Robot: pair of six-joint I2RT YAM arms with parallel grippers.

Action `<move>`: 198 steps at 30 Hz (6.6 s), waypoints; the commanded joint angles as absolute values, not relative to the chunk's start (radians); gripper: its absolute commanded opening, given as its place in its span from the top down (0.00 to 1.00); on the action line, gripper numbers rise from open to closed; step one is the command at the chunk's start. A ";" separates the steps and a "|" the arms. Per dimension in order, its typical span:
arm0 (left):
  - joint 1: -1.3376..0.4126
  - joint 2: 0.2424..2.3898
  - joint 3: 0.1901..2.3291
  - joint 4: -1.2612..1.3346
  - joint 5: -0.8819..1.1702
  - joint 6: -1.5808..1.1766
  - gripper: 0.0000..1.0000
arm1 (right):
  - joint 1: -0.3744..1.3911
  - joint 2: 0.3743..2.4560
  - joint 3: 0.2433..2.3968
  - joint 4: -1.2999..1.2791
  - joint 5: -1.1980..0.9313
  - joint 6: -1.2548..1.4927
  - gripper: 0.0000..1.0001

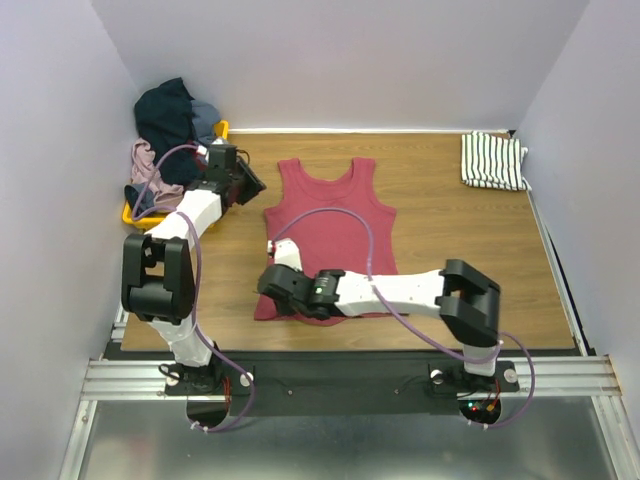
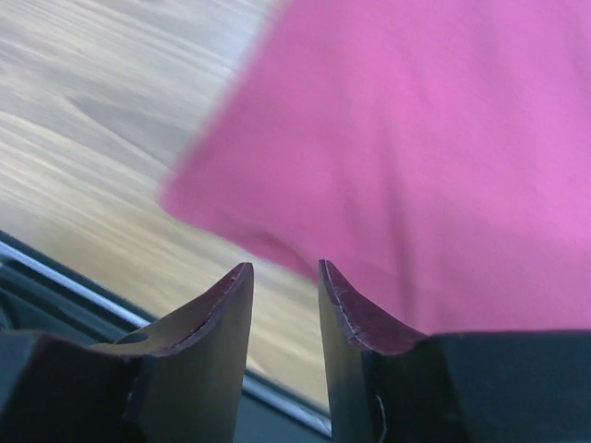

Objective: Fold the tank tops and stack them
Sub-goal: Fold the tank top

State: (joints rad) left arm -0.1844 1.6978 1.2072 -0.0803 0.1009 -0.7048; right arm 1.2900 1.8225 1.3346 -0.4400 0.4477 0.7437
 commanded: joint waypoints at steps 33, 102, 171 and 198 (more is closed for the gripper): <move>-0.069 1.677 1.247 -0.127 0.141 -0.612 0.58 | 1.333 2.249 1.746 -0.411 0.451 0.657 0.56; -0.224 1.712 0.953 0.020 -0.064 -0.756 0.76 | 1.321 1.944 1.384 -0.265 0.245 0.779 0.85; -0.538 2.002 1.543 -0.129 -0.063 -0.743 0.70 | 1.198 1.232 0.647 -0.253 0.429 1.051 0.44; -0.167 2.133 1.768 -0.193 -0.061 -0.683 0.74 | 1.152 1.638 1.150 -0.299 0.370 0.666 0.38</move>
State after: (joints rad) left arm -0.1558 2.0785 1.6325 -0.1738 -0.0776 -0.7429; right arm 1.1515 1.6028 1.1023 -0.3195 0.4061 0.7200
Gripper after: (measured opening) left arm 0.262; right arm 0.631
